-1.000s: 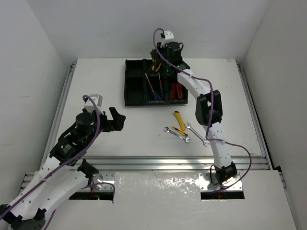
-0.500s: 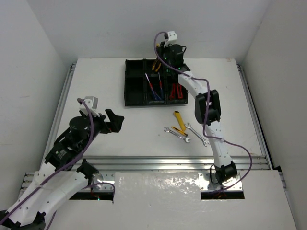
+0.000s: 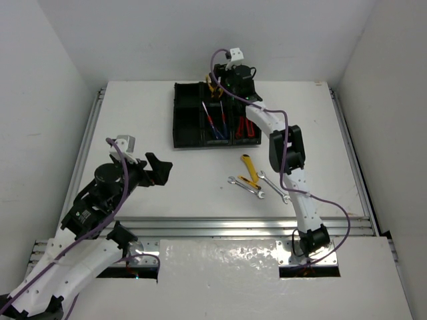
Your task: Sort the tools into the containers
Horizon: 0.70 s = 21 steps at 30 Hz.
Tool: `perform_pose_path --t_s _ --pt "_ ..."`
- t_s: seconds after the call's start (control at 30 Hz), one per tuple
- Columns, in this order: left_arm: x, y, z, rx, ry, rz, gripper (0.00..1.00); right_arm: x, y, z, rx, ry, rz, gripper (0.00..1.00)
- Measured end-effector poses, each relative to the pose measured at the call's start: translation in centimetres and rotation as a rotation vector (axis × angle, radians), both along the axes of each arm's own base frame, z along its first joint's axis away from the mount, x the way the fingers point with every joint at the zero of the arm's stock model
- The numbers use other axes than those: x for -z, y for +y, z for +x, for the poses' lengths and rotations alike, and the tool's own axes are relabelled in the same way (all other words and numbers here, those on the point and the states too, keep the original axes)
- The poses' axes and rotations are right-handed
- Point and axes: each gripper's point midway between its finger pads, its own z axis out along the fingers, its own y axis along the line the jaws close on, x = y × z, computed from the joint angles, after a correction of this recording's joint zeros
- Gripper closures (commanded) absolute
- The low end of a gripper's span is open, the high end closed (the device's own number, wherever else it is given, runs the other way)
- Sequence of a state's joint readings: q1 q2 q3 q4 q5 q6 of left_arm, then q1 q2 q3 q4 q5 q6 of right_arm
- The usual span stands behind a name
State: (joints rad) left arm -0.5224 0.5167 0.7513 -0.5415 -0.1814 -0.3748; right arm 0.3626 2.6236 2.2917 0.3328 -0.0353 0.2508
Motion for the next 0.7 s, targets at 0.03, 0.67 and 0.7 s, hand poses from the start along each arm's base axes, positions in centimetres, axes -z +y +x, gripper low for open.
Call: perform_pose_path --t_s 0.03,0.67,0.7 --pt "0.0 0.0 0.0 0.0 -0.001 -0.001 0.0 -0.2 -0.1 0.0 0.003 -0.002 -0.003 0.29" --pt "0.1 -0.1 0.0 0.004 0.002 0.0 0.0 -8.5 -12.1 -19.6 0.215 0.252 -0.224 0.07" --pt "0.1 -0.1 0.0 0.006 0.005 0.001 0.0 -8.3 -12.8 -21.6 0.213 0.275 -0.226 0.09"
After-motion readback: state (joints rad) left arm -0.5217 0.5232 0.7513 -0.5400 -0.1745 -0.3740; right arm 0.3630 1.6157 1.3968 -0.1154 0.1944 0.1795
